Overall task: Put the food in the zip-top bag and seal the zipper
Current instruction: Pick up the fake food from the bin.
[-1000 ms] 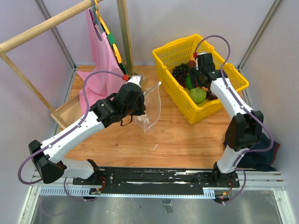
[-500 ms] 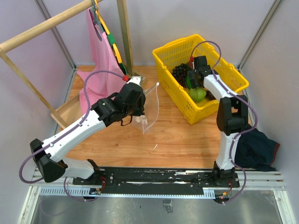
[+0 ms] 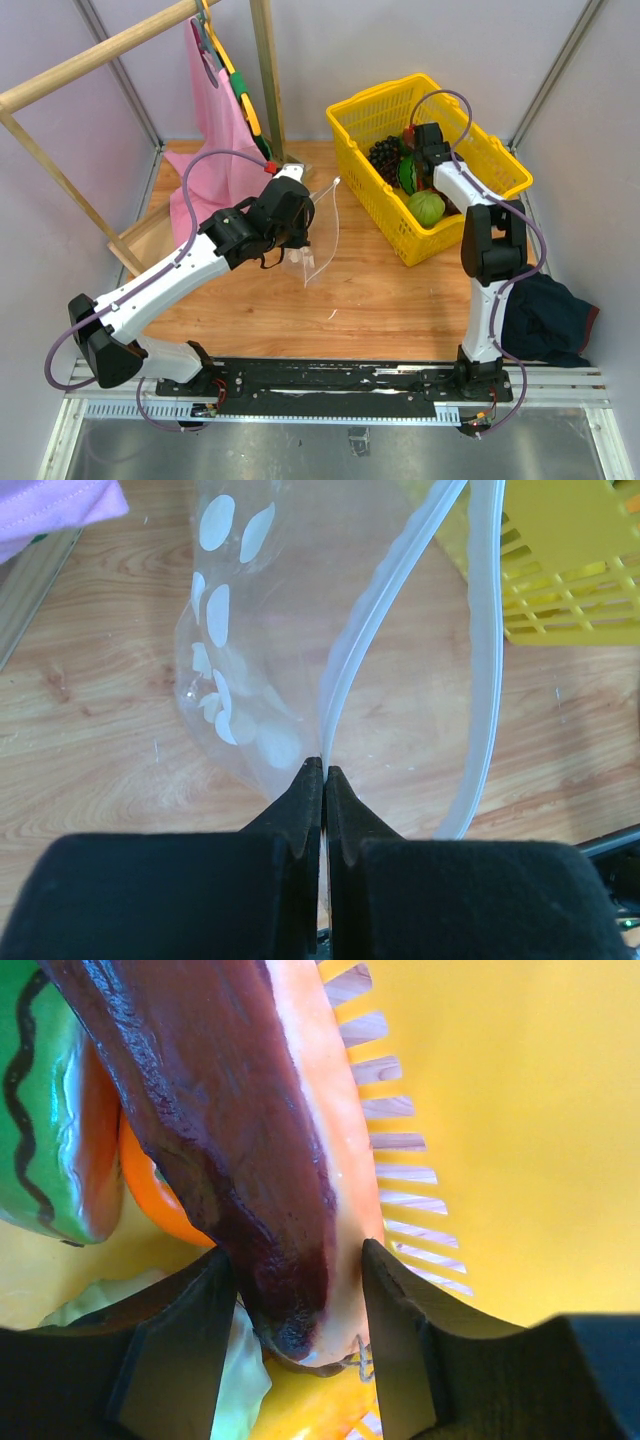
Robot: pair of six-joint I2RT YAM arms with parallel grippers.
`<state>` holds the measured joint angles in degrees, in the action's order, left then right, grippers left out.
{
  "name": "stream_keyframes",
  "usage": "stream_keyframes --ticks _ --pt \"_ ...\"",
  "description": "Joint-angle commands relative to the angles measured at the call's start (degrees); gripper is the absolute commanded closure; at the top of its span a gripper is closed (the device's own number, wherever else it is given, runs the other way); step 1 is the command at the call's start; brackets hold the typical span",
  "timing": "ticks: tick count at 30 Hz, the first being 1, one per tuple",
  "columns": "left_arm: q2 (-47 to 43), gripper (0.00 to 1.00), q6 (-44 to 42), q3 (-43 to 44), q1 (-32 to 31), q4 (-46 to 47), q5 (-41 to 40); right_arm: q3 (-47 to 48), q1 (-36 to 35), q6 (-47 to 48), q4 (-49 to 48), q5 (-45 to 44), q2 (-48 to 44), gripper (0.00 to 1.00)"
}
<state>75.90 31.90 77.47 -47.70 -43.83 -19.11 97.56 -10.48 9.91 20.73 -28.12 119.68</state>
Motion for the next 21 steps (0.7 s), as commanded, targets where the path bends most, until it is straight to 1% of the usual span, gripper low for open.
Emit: stream_keyframes --ticks 1,8,13,17,21 --pt "-0.31 1.00 -0.44 1.36 0.42 0.35 -1.27 -2.94 1.43 0.46 -4.98 -4.32 -3.26 0.51" --pt "-0.44 1.00 -0.51 1.26 0.42 0.33 -1.46 -4.81 1.80 1.65 -8.52 -4.39 -4.38 0.66" --pt "-0.30 1.00 -0.66 1.05 0.42 0.50 -1.46 -5.20 3.25 0.88 -9.24 -2.30 -4.47 0.68" --pt "-0.27 1.00 -0.70 0.69 0.42 0.59 -1.30 -5.28 4.82 0.82 -9.28 -0.72 -3.13 0.66" --pt "-0.31 1.00 -0.87 0.51 0.46 0.76 -1.22 -5.72 6.17 0.47 -9.74 2.95 -2.60 0.65"
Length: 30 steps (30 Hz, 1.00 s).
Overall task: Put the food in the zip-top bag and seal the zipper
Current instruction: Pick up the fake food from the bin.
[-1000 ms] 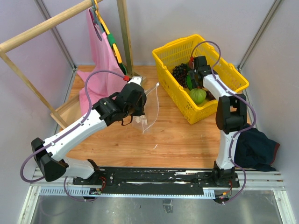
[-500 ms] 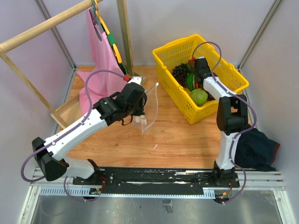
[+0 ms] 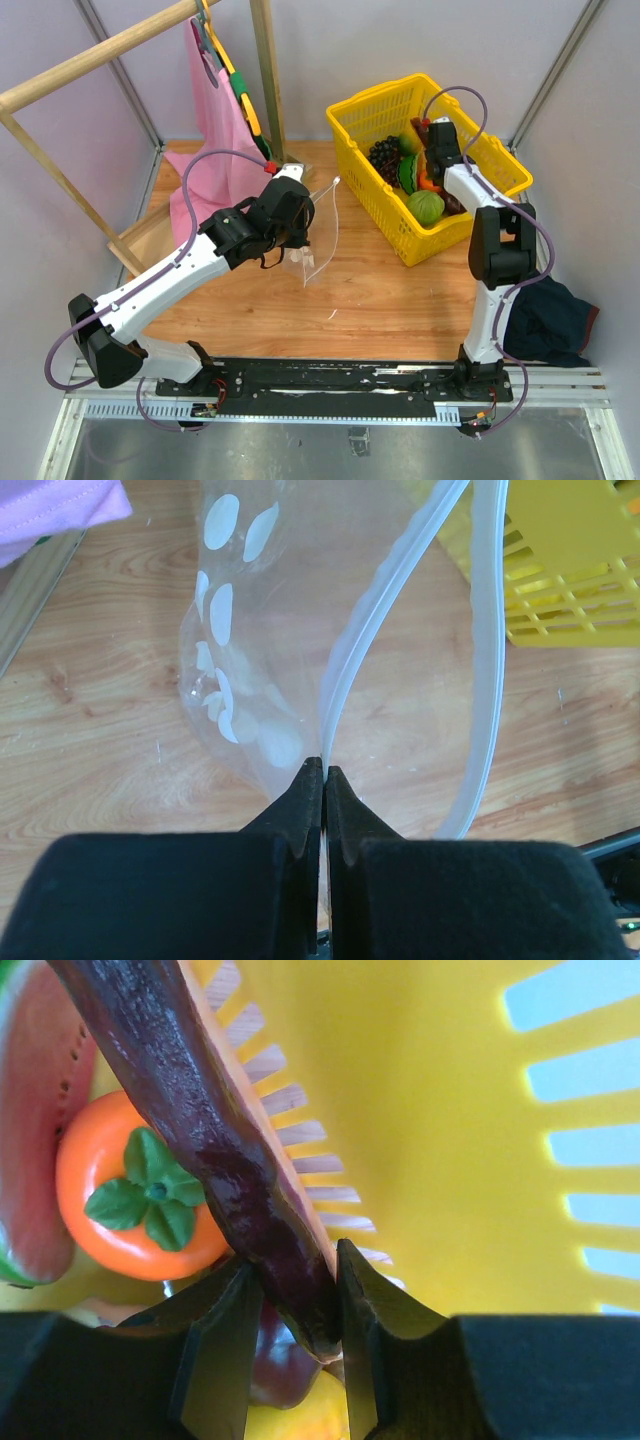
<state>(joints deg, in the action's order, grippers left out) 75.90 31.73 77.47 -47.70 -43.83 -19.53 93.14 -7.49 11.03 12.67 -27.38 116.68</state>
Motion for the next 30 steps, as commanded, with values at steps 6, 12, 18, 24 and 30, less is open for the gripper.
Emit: stream_keyframes --ticks 6,12,18,24,30 --pt "-0.65 1.00 -0.70 0.24 0.42 1.03 -0.69 -2.91 3.95 -0.09 -2.31 8.36 -0.57 0.73" --pt "-1.60 1.00 -0.69 -0.42 0.42 1.50 -0.87 -4.69 3.97 0.31 -2.31 13.56 -5.59 0.95" --pt "-3.03 1.00 -1.02 -1.57 0.42 2.10 -1.79 -2.85 4.00 -0.34 2.32 18.67 -10.49 0.99" --pt "-4.91 1.00 -3.32 -4.31 0.42 4.73 -3.89 -0.97 3.92 -5.28 9.24 23.56 -16.23 0.99" --pt "-5.79 1.00 -6.36 -5.76 0.42 7.20 -4.93 -1.88 3.89 -10.01 14.49 28.02 -23.46 0.99"
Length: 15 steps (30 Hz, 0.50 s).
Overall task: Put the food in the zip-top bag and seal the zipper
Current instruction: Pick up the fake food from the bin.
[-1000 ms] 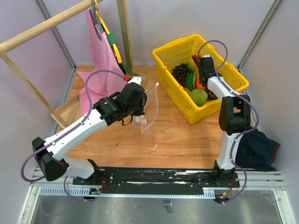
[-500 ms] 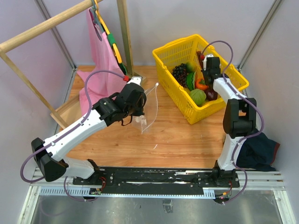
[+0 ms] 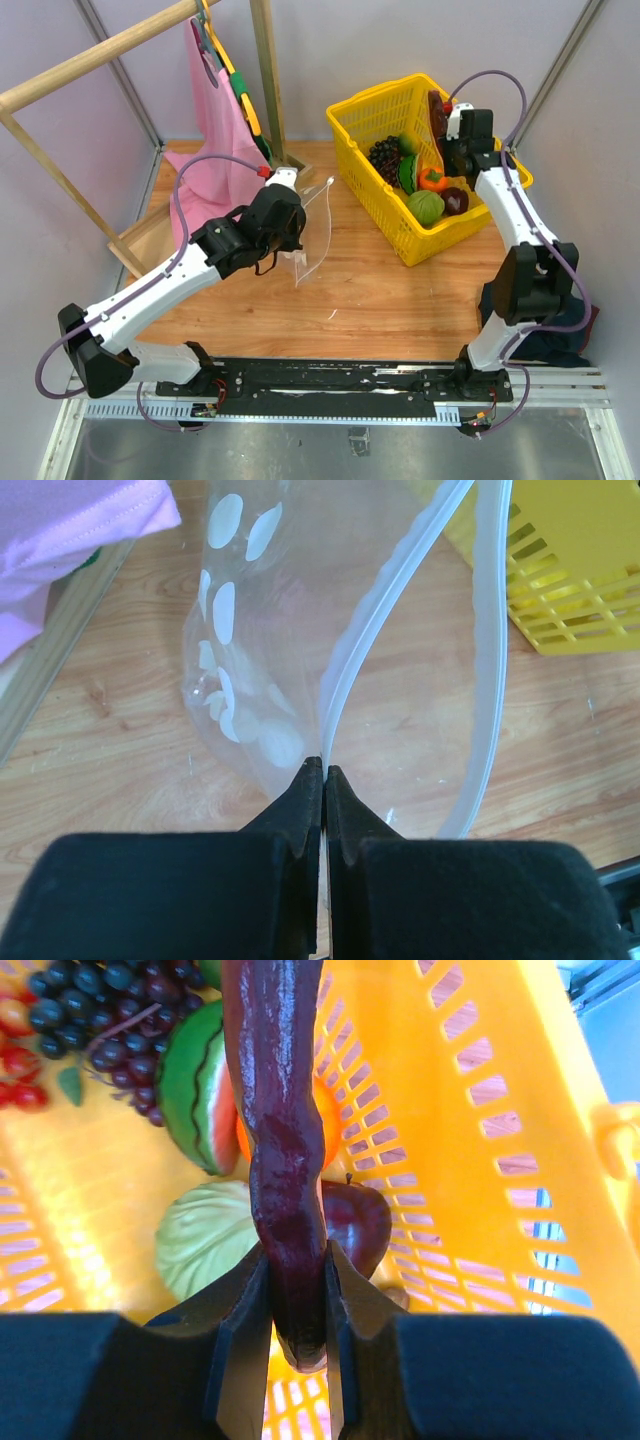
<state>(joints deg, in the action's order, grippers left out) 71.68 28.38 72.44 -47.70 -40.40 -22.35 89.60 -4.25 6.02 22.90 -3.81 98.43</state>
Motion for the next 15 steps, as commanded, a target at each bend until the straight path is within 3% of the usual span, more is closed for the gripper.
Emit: stream_keyframes --ticks 1,9,15 --pt "-1.68 1.00 -3.59 -0.88 0.42 4.18 -2.34 1.57 0.65 -5.78 5.09 5.29 -6.35 0.99" --pt "-1.44 1.00 -7.42 -1.86 0.42 8.73 -3.95 -0.91 0.43 -18.54 10.44 15.03 -17.88 0.99" --pt "0.72 1.00 -9.54 -1.22 0.42 10.59 -5.65 -4.13 -1.96 -22.27 12.15 21.11 -26.74 0.99"
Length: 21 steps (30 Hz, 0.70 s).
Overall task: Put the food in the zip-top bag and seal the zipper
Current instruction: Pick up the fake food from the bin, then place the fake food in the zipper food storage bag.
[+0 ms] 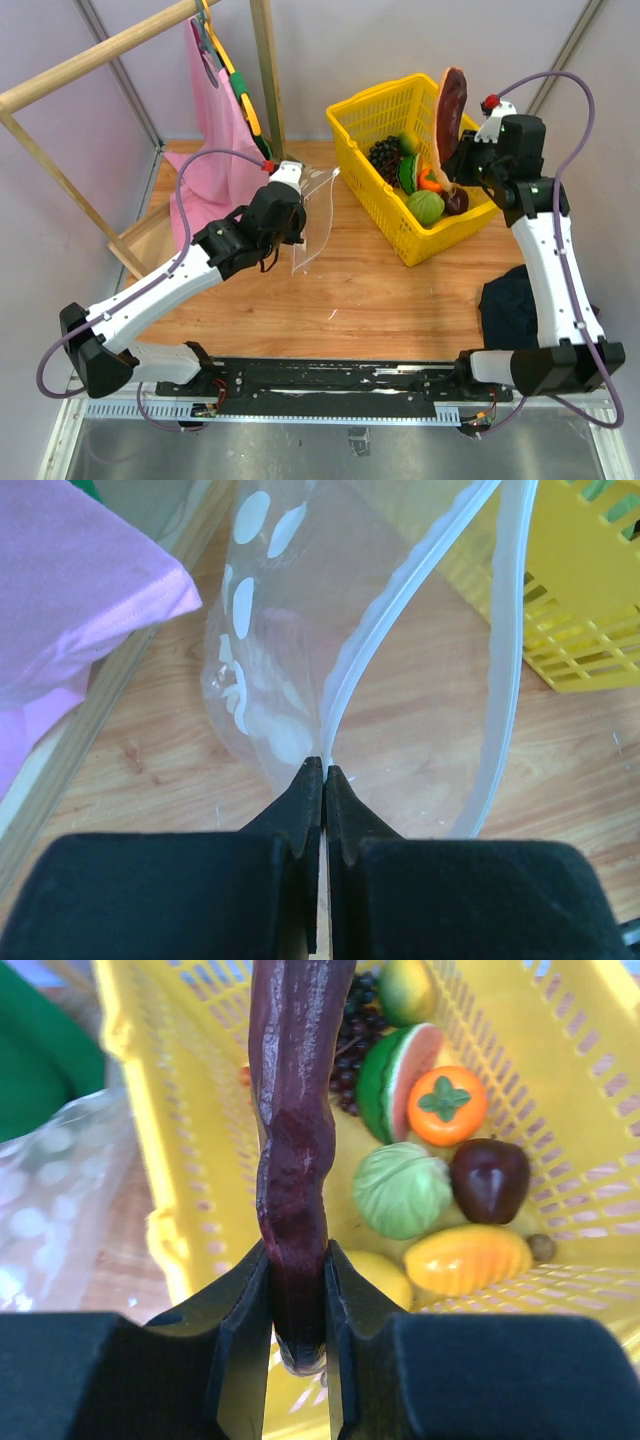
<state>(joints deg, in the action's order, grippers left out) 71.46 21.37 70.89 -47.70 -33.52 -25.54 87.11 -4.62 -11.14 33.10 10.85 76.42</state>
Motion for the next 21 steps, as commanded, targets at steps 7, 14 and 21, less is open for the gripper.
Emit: stream_keyframes --ticks 7,14,21 --pt "3.37 1.00 -3.25 0.53 0.42 6.16 -2.49 -5.48 -6.56 -4.90 6.21 17.63 -11.37 0.99" --pt "5.08 1.00 -2.51 1.15 0.42 7.51 -2.89 -8.17 -10.24 -4.07 11.11 24.83 -17.44 0.99" --pt "6.67 1.00 -0.98 1.06 0.42 9.55 -3.24 -10.51 -14.17 -4.06 14.41 33.68 -17.61 0.99"
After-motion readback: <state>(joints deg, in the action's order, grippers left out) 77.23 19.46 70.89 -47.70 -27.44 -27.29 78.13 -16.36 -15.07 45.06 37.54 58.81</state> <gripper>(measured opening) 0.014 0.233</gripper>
